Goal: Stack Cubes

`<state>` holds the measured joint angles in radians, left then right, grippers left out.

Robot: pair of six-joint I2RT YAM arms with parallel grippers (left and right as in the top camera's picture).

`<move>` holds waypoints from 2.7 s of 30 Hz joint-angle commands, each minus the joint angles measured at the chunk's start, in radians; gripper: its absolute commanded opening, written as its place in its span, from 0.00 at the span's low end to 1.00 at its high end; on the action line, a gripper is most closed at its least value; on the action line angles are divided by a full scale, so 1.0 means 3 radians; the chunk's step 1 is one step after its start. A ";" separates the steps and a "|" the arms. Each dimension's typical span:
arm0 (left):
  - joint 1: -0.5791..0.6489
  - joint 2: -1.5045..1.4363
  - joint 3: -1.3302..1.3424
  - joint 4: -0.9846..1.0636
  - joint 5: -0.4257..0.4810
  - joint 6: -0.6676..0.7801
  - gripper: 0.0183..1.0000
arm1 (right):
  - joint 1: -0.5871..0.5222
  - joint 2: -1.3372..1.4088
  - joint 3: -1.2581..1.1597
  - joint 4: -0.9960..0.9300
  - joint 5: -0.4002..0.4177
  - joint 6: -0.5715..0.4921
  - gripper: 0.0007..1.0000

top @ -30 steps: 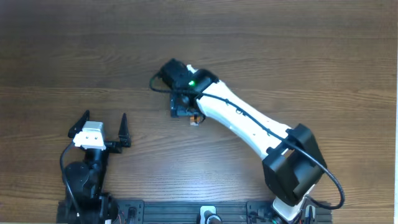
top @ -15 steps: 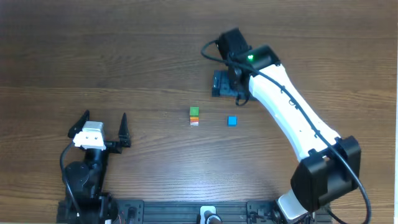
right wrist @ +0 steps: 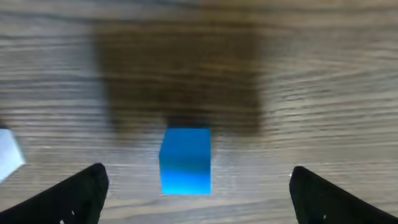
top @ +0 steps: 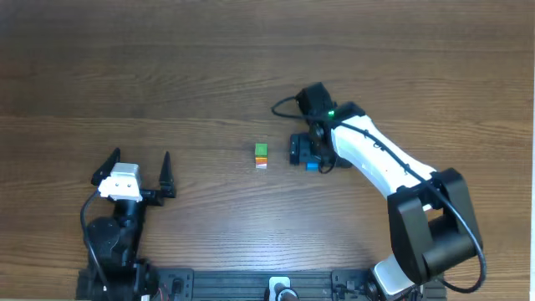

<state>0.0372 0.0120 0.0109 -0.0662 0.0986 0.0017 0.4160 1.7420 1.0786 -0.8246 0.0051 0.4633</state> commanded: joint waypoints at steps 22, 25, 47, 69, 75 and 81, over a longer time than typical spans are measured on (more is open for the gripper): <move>0.0023 -0.0019 -0.0018 -0.0003 0.0031 0.0058 1.00 | 0.0103 0.0173 -0.0179 0.0355 0.0062 -0.0067 0.49; 0.0023 -0.0019 -0.0018 -0.0001 0.0031 0.0057 1.00 | 0.0104 0.0173 -0.0179 0.0354 0.0062 -0.0067 0.38; 0.0023 -0.0019 -0.0018 -0.0003 0.0031 0.0058 1.00 | 0.0186 -0.0050 0.0591 -0.0398 0.0075 -0.0052 0.09; 0.0023 -0.0019 -0.0018 -0.0003 0.0031 0.0057 1.00 | 0.1189 0.0470 0.2148 -0.1499 0.0388 0.0801 0.01; 0.0023 -0.0019 -0.0018 -0.0003 0.0031 0.0057 1.00 | 0.1235 0.0568 0.2148 -0.1495 0.0374 0.0876 0.01; 0.0023 -0.0019 -0.0018 -0.0003 0.0031 0.0057 1.00 | 0.1231 0.0657 0.2145 -0.1492 0.0373 0.0912 0.01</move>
<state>0.0372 0.0120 0.0109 -0.0658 0.0986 0.0044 0.7792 1.9099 1.6993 -1.2743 0.1074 0.7090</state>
